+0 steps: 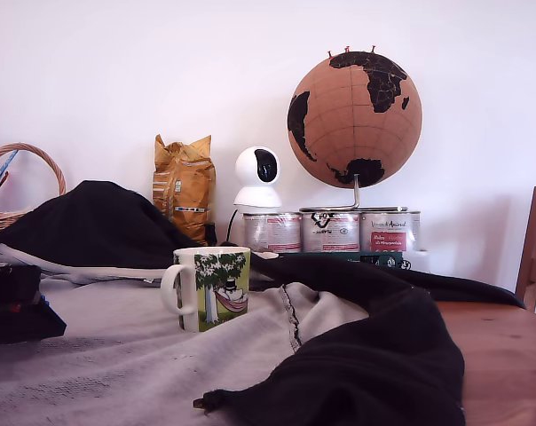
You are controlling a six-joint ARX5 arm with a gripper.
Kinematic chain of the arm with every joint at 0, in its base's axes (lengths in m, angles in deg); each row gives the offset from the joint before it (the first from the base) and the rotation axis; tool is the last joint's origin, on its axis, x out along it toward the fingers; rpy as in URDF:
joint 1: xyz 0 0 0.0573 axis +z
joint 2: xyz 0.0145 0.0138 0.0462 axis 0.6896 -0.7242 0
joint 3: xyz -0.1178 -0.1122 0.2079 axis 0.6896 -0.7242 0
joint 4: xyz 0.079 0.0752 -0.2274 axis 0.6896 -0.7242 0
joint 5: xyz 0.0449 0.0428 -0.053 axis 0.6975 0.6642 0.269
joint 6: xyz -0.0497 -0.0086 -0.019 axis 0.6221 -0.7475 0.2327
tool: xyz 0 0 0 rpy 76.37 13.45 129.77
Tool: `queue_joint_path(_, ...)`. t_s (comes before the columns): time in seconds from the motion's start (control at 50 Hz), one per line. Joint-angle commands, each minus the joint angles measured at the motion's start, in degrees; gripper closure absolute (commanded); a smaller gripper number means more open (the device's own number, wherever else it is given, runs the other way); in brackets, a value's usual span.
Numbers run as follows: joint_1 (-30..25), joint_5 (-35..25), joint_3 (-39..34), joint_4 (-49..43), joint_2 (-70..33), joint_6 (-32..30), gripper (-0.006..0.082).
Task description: Pick the blue coffee capsule and place it inside the green coffee cup
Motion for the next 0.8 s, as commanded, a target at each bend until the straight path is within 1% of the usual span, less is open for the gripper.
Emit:
queue_joint_path(0.0,-0.15,-0.37,0.28,0.55,-0.33,-0.87,0.0570)
queue_joint_path(0.04,-0.15,-0.37,0.33,0.55,-0.33,-0.87,0.0615)
queue_joint_path(0.1,-0.15,-0.42,0.39,0.52,-0.33,-0.87,0.0634)
queue_joint_path(0.3,-0.15,-0.85,0.74,1.36,-0.33,-0.76,0.0636)
queue_joint_path(0.42,-0.26,-3.13,1.33,5.18,-0.33,-0.52,0.0636)
queue_joint_path(0.48,-0.26,-4.17,1.99,7.19,-0.28,0.94,0.0636)
queue_joint_path(0.6,-0.55,-6.34,4.66,10.01,-0.26,3.52,0.0636)
queue_joint_path(0.78,-2.91,-8.48,11.47,9.18,-0.26,5.44,0.0636)
